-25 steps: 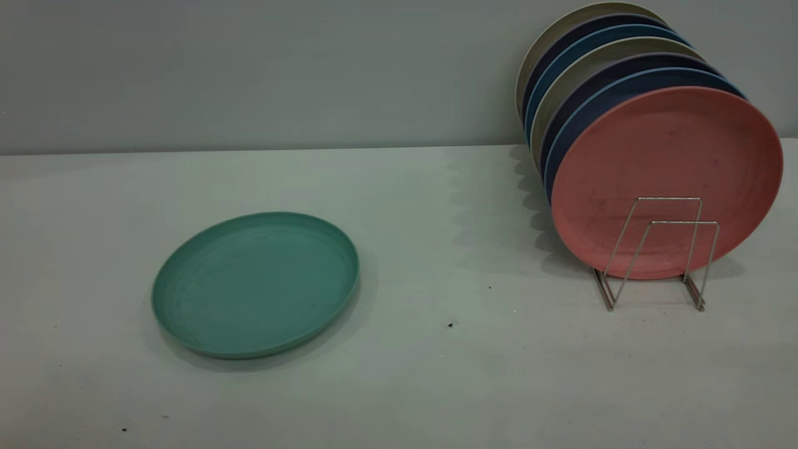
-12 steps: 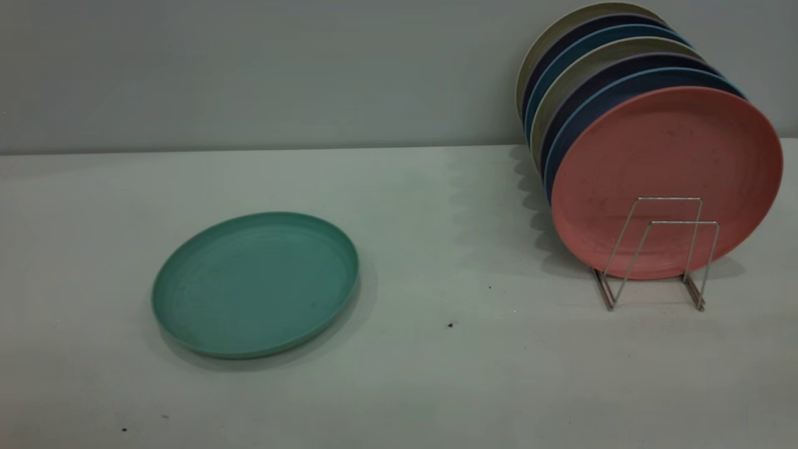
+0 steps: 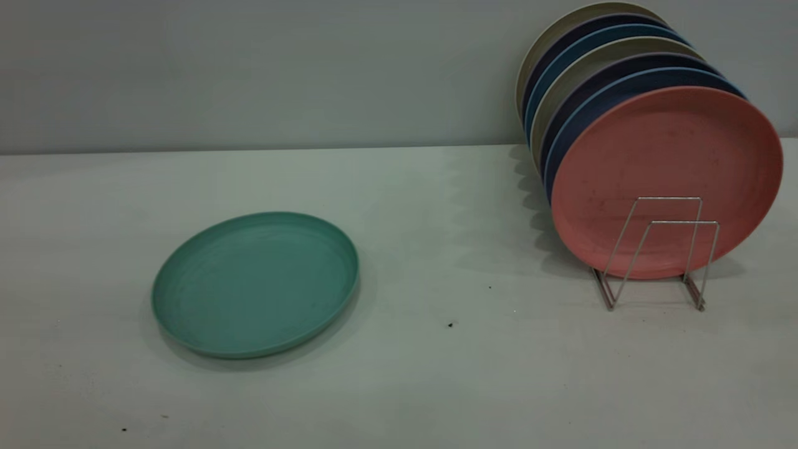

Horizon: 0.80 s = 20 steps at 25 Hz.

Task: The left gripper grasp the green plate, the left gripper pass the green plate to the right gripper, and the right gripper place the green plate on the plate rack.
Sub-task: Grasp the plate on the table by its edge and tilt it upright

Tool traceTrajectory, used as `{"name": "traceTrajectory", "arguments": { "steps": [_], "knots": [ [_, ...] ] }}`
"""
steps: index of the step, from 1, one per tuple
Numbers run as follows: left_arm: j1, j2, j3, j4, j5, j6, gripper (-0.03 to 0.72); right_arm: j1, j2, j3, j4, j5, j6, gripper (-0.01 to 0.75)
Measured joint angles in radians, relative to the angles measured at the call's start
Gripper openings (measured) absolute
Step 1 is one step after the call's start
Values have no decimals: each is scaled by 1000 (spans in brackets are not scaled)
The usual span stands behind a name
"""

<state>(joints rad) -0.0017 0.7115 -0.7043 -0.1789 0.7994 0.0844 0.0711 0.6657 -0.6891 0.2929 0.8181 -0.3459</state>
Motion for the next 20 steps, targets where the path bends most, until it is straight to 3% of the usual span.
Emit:
{"name": "traceTrajectory", "arguments": {
  "steps": [5, 9, 15, 20],
  "knots": [
    [0, 281, -80, -41, -51, 2, 568, 0, 195, -3, 270, -132, -226, 481],
    [0, 488, -148, -43, -104, 2, 568, 13, 363, -3, 534, -178, -481, 481],
    [0, 784, -247, -43, -158, 25, 568, 176, 595, -4, 852, -287, -765, 481],
    [51, 1024, -352, -49, -167, 75, 568, 314, 777, -44, 1073, -292, -921, 481]
  ]
}}
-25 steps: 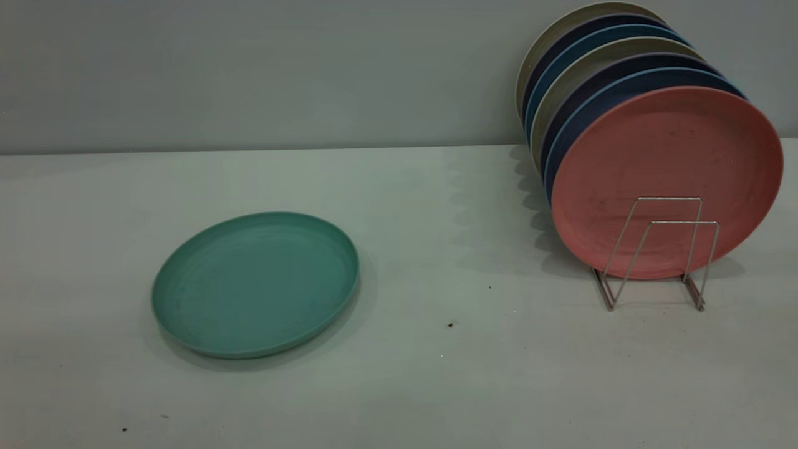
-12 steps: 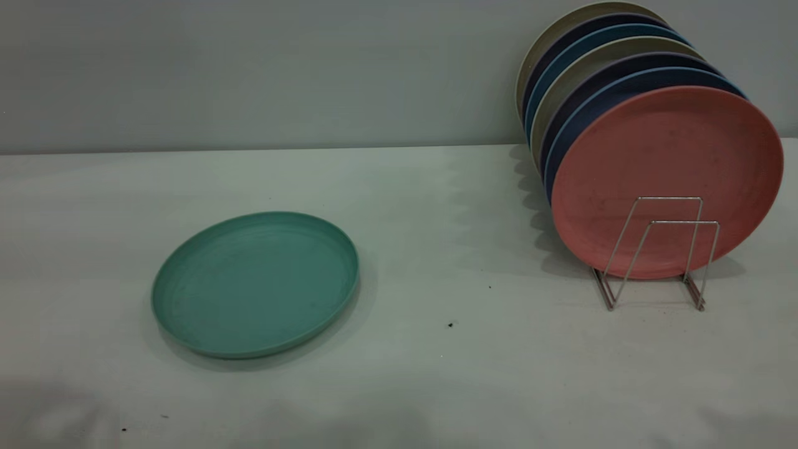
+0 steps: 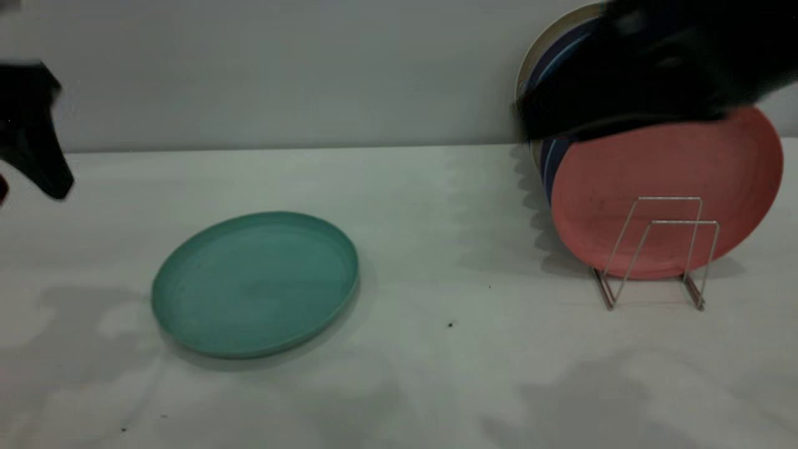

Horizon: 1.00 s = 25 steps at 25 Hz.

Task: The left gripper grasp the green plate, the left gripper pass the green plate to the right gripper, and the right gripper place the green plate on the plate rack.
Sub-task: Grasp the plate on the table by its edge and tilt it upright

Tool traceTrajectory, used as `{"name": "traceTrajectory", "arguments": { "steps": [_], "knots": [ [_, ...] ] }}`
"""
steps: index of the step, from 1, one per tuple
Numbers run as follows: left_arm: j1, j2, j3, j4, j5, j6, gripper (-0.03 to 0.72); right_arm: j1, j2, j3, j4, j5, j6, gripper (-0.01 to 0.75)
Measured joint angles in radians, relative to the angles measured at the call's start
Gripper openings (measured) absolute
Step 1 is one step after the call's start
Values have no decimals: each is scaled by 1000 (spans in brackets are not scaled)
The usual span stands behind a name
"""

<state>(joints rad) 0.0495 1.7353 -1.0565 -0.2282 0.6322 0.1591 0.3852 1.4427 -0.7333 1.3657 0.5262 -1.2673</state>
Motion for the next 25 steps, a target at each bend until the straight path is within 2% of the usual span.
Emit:
{"name": "traceTrajectory", "arguments": {
  "steps": [2, 5, 12, 19, 22, 25],
  "knots": [
    [27, 103, -49, -20, -9, 26, 568, 34, 59, -29, 58, 15, -39, 481],
    [44, 239, -108, -67, -22, 85, 568, 44, 133, -64, 107, 57, -59, 481],
    [40, 458, -179, -262, -115, 285, 568, 44, 174, -76, 122, 68, -66, 481],
    [23, 536, -180, -427, -171, 404, 564, 45, 174, -77, 126, 53, -66, 481],
    [7, 549, -180, -471, -190, 447, 537, 45, 174, -77, 127, 48, -66, 481],
    [4, 564, -182, -498, -214, 459, 467, 45, 174, -77, 127, 46, -61, 481]
  ]
}}
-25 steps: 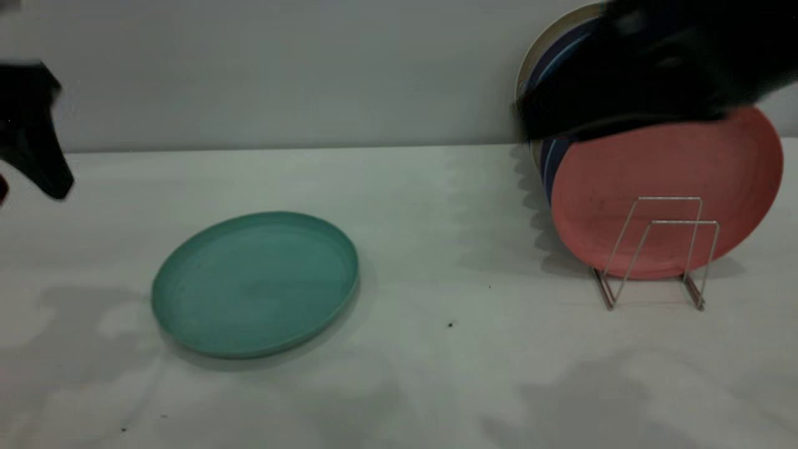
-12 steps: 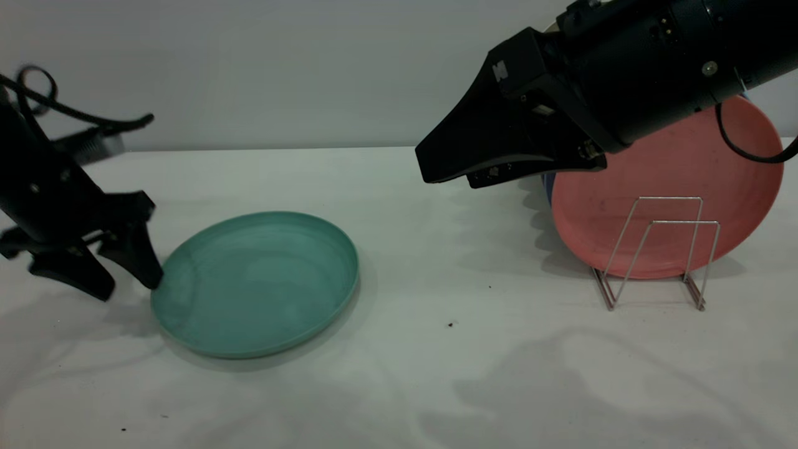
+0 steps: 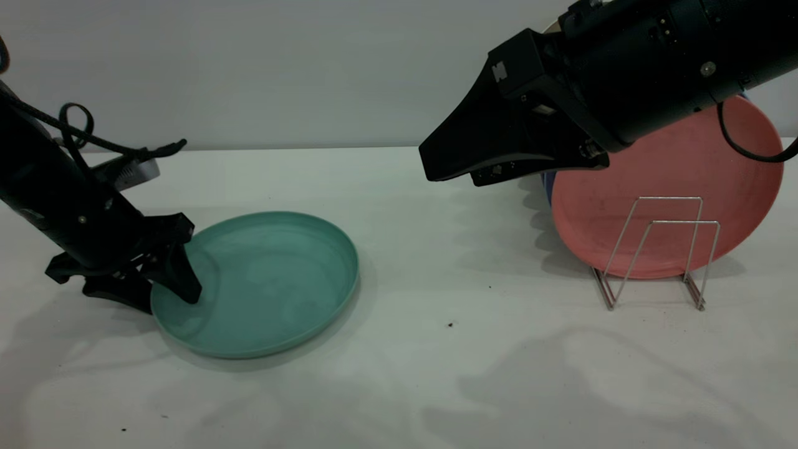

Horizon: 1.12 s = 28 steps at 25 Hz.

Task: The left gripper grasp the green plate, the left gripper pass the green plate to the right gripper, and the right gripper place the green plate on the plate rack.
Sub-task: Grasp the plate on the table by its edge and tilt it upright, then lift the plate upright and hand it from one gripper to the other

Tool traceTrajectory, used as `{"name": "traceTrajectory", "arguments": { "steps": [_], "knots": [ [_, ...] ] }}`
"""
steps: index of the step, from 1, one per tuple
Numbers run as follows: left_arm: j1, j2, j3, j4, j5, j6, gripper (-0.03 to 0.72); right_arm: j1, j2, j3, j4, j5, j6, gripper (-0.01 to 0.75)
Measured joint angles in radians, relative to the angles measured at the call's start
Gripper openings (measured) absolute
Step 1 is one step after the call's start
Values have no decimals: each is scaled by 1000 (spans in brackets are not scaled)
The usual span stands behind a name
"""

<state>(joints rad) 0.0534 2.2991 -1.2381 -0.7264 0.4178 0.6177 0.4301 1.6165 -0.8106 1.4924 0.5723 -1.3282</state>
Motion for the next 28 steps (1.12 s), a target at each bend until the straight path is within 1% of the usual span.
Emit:
{"name": "traceTrajectory", "arguments": {
  "steps": [3, 7, 8, 9, 11, 13, 16, 19, 22, 28],
  "knots": [
    [0, 11, -6, -43, -12, 1, 349, 0, 0, 0, 0, 0, 50, 481],
    [0, 16, -6, -67, -20, 7, 117, 0, 7, 0, -1, 0, 106, 481],
    [0, 17, -6, -73, -19, 5, 70, -2, 14, -1, -1, 0, 118, 481],
    [0, 17, -7, -82, -13, 4, 46, -8, 26, -5, -1, 1, 126, 481],
    [0, 11, -7, -86, 18, 9, 30, -30, 61, -21, -2, 22, 141, 481],
    [1, -11, -6, -85, 75, 46, 22, -68, 104, -48, -3, 62, 147, 481],
    [1, -70, -6, -97, 155, 151, 16, -135, 189, -104, -10, 167, 154, 481],
    [1, -125, -6, -162, 232, 265, 16, -183, 278, -168, -13, 263, 162, 481],
    [1, -146, -6, -250, 308, 362, 14, -194, 342, -223, -14, 300, 166, 481],
    [-36, -147, -6, -306, 403, 446, 15, -194, 393, -279, -23, 343, 168, 481]
  ]
}}
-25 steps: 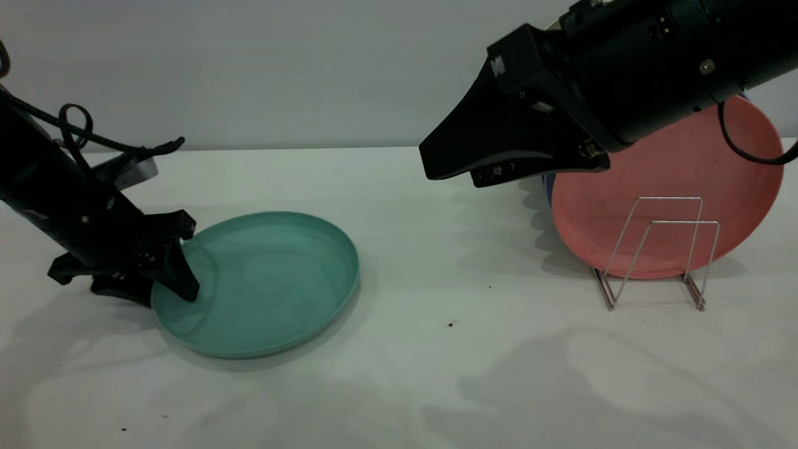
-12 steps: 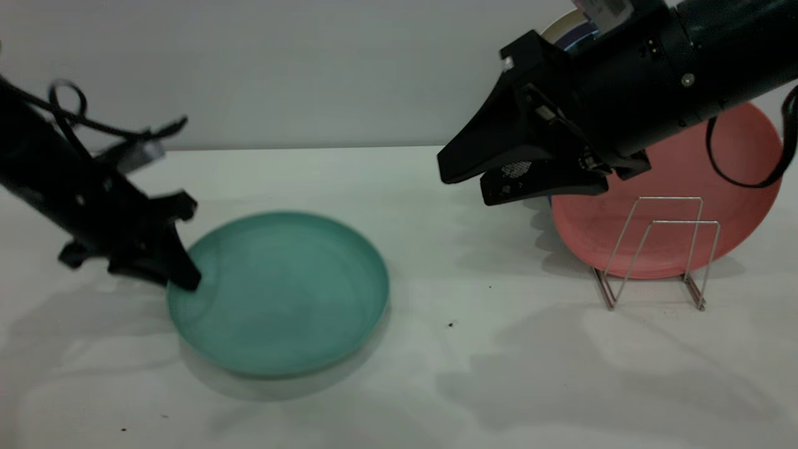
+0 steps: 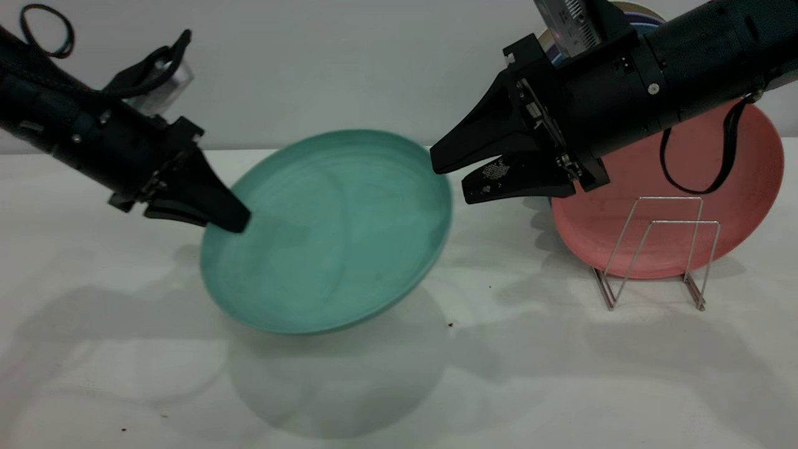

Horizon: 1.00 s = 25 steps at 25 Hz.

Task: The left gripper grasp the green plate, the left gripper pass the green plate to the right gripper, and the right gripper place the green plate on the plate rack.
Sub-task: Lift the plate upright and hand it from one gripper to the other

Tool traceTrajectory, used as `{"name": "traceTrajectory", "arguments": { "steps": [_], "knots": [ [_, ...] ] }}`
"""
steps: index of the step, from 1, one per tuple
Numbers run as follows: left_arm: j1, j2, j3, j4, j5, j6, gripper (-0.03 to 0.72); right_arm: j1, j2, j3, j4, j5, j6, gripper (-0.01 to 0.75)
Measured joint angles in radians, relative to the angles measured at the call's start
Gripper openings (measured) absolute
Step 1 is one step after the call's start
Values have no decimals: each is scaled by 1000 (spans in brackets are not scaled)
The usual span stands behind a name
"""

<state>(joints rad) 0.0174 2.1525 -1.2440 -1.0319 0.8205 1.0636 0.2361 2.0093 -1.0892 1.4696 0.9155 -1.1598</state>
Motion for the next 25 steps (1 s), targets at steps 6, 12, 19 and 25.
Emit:
{"name": "traceTrajectory", "arguments": {
  "steps": [6, 12, 19, 25],
  "knots": [
    [-63, 0, 0, -38, -2, 37, 15, -3, 1, -1, -24, 7, 2, 481],
    [-73, 0, 0, 2, 11, 35, 16, -35, -4, -10, -135, 47, 26, 481],
    [-25, 0, 0, 5, 59, 35, 14, -153, -39, -53, -224, 64, 86, 481],
    [-63, 0, 0, -66, 44, 82, 14, -88, -17, -53, -225, 60, 99, 481]
  ]
}}
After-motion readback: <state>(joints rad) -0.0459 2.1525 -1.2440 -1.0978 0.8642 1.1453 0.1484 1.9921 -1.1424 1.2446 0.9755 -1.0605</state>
